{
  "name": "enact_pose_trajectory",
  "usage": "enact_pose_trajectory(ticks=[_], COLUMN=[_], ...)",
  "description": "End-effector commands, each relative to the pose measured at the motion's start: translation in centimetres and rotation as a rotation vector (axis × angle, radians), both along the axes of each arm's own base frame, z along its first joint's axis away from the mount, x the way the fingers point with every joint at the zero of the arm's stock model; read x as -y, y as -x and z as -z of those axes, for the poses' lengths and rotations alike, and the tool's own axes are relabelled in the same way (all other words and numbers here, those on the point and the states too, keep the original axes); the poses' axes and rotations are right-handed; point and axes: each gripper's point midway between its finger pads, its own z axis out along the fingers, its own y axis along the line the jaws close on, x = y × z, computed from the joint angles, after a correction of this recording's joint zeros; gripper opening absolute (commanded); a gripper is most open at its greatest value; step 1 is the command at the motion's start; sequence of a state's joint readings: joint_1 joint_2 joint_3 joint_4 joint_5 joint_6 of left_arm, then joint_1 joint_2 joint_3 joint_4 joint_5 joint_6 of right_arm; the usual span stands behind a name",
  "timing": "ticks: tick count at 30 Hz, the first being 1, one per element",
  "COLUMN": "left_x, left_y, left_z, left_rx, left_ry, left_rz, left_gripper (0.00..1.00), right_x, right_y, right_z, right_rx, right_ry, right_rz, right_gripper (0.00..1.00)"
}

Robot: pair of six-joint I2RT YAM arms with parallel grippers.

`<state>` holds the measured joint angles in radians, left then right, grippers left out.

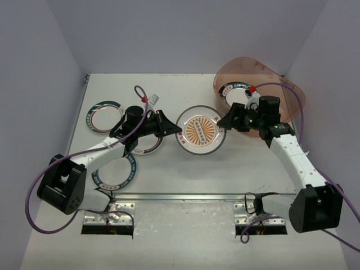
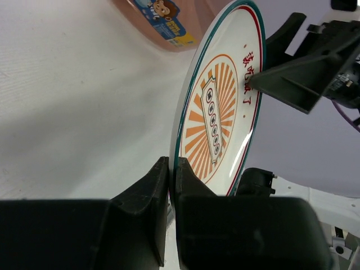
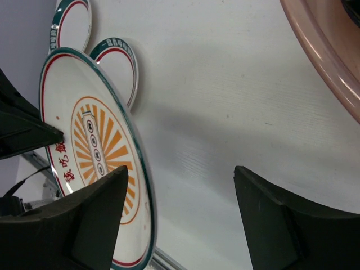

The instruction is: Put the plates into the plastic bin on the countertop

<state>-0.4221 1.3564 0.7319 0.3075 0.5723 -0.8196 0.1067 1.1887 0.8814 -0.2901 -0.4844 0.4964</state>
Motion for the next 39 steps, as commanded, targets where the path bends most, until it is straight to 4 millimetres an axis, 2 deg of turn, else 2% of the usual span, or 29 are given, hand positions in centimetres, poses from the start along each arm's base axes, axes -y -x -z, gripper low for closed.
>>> enact_pose_trajectory(ticks=[1, 3, 4, 6, 7, 8, 9, 10, 11, 13, 15, 17, 18, 19, 21, 23, 24, 26, 28, 30, 32, 37, 39], left_x=[0.5, 0.6, 0.6, 0.6, 0.5, 0.0, -0.7, -1.7, -2.2, -5.0, -8.6, -11.0, -11.7, -12.1, -13.1, -13.7, -14.0, -14.2, -14.0, -13.7, -13.3, -12.9, -12.5], left_y=[0.1, 0.1, 0.1, 0.1, 0.1, -1.0, -1.3, -2.0, -1.8, -2.7, -2.4, -1.2, -0.8, -0.4, 1.1, 1.9, 2.2, 2.7, 3.0, 3.2, 3.3, 3.5, 4.0], left_z=[-4.5, -4.7, -4.9, -5.4, -5.4, -5.6, -4.8, -5.3, -5.5, -5.0, -6.9, -8.6, -8.9, -9.8, -11.1, -11.2, -11.2, -10.4, -9.5, -8.7, -7.3, -3.8, -1.6], left_rx=[0.145, 0.151, 0.154, 0.163, 0.155, 0.169, 0.141, 0.166, 0.177, 0.155, 0.209, 0.259, 0.268, 0.295, 0.343, 0.343, 0.348, 0.335, 0.325, 0.314, 0.293, 0.234, 0.194], left_ry=[0.080, 0.084, 0.087, 0.091, 0.085, 0.055, 0.008, -0.035, -0.060, -0.171, -0.245, -0.276, -0.289, -0.281, -0.289, -0.310, -0.318, -0.338, -0.346, -0.352, -0.371, -0.421, -0.433], left_rz=[0.050, 0.055, 0.056, 0.057, 0.047, -0.013, -0.057, -0.124, -0.141, -0.296, -0.460, -0.541, -0.565, -0.575, -0.582, -0.588, -0.590, -0.582, -0.560, -0.538, -0.504, -0.452, -0.410], left_gripper=[0.00, 0.00, 0.09, 0.40, 0.59, 0.83, 0.97, 1.00, 1.00, 1.00, 1.00, 1.00, 1.00, 1.00, 1.00, 1.00, 1.00, 1.00, 1.00, 1.00, 1.00, 1.00, 1.00], right_x=[-3.3, -4.8, -4.9, -5.2, -5.2, -4.4, -3.6, -2.2, -0.9, 2.4, 6.5, 10.6, 12.6, 12.8, 15.8, 17.2, 18.1, 18.7, 18.8, 18.3, 17.6, 17.2, 17.0], right_y=[1.3, 2.1, 2.1, 2.6, 2.7, 1.9, 1.3, 0.1, -0.5, -2.6, -4.6, -5.8, -6.2, -6.1, -7.2, -8.5, -9.3, -10.7, -12.3, -13.9, -15.6, -18.3, -19.3], right_z=[-1.7, -3.4, -3.8, -4.2, -4.4, -4.4, -4.3, -4.3, -4.4, -4.7, -4.7, -4.7, -4.7, -4.6, -5.4, -5.4, -4.8, -4.2, -2.4, -3.0, -2.3, -0.8, 0.5], right_rx=[0.021, 0.063, 0.070, 0.063, 0.061, 0.071, 0.073, 0.067, 0.054, 0.031, 0.051, 0.069, 0.074, 0.088, 0.142, 0.149, 0.141, 0.127, 0.096, 0.103, 0.099, 0.085, 0.056], right_ry=[-0.162, -0.270, -0.282, -0.312, -0.318, -0.299, -0.291, -0.301, -0.322, -0.370, -0.408, -0.478, -0.550, -0.562, -0.708, -0.760, -0.766, -0.814, -0.770, -0.752, -0.714, -0.622, -0.553], right_rz=[-0.229, -0.324, -0.331, -0.358, -0.358, -0.295, -0.238, -0.148, -0.083, 0.152, 0.429, 0.742, 0.901, 0.914, 1.118, 1.213, 1.268, 1.328, 1.356, 1.354, 1.340, 1.333, 1.321], right_gripper=[0.47, 0.31, 0.23, 0.03, 0.00, 0.00, 0.00, 0.00, 0.00, 0.00, 0.00, 0.00, 0.00, 0.00, 0.00, 0.00, 0.00, 0.00, 0.00, 0.00, 0.00, 0.00, 0.09])
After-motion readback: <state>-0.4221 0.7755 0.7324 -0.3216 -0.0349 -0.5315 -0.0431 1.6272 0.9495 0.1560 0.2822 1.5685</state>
